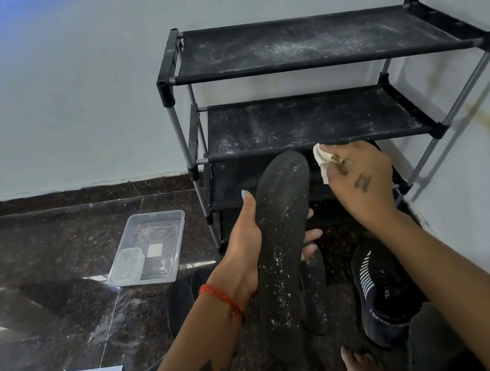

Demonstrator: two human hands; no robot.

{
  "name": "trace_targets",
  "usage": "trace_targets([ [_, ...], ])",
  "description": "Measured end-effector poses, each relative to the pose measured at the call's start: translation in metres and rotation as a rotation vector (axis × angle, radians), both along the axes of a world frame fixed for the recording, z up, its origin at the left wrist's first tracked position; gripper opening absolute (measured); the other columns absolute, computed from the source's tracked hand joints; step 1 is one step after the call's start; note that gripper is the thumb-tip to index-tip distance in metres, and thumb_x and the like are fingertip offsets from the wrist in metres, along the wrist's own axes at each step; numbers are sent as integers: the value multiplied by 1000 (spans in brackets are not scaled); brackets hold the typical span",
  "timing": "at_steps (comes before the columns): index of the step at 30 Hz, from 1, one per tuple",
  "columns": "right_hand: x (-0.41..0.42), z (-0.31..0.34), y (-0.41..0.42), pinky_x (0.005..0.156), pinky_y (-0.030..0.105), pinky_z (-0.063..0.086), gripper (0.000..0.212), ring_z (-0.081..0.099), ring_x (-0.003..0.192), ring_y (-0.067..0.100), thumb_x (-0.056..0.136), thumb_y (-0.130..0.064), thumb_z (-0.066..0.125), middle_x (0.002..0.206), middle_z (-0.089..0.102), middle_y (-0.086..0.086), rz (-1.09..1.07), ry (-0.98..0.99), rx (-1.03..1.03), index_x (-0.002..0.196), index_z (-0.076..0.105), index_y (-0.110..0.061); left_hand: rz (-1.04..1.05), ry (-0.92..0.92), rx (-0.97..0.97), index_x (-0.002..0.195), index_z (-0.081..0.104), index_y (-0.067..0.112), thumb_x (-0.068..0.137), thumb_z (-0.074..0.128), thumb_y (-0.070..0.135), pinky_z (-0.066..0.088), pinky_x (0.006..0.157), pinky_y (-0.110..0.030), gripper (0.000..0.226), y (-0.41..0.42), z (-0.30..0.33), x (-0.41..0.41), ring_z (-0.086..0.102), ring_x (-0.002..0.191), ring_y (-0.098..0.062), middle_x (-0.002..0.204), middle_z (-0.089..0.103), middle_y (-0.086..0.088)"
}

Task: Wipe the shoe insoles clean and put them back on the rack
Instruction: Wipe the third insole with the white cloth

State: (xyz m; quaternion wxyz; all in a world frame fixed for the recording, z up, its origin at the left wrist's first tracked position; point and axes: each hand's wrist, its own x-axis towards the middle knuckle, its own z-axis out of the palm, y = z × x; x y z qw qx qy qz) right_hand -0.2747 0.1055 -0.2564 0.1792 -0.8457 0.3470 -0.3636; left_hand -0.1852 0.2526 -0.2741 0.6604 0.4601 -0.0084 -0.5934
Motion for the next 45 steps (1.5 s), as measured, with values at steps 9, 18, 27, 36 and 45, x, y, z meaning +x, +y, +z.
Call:
trace_targets([
  [9, 13, -7, 70, 73, 20, 46, 24, 56, 81, 7, 74, -5, 63, 89, 59, -6, 631, 118, 54, 90, 66, -22, 164, -96, 30, 86, 68, 7, 96, 24, 59, 55, 57, -26, 69, 2, -2, 5, 70, 65, -20, 73, 71, -13],
  [18, 4, 1, 27, 62, 4, 39, 17, 58, 74, 8, 74, -4, 65, 85, 64, -3, 226, 15, 156, 87, 70, -15, 94, 33, -10, 107, 66, 0, 96, 23, 58, 57, 66, -38, 73, 3, 8, 3, 68, 80, -37, 105, 68, -22],
  [27, 6, -6, 62, 65, 21, 40, 17, 55, 77, 10, 75, -9, 66, 86, 60, -6, 503, 218, -41, 87, 65, -20, 166, -17, -49, 78, 66, 3, 99, 29, 40, 52, 57, -26, 56, 3, 7, 3, 64, 61, -20, 74, 64, -12],
  [36, 3, 16, 62, 57, 13, 49, 17, 62, 65, 1, 71, -7, 68, 74, 66, -11, 489, 0, 386, 83, 71, -18, 142, 17, -49, 75, 72, 1, 95, 30, 58, 53, 57, -30, 73, 5, 10, 5, 64, 56, -23, 69, 66, -15],
  [45, 5, -2, 54, 57, 13, 31, 12, 51, 70, 5, 77, -17, 66, 81, 60, -10, 386, 272, -81, 86, 68, -26, 16, 30, -10, 91, 69, 3, 97, 23, 58, 52, 70, -39, 72, 2, 7, -2, 67, 69, -26, 81, 69, -17],
])
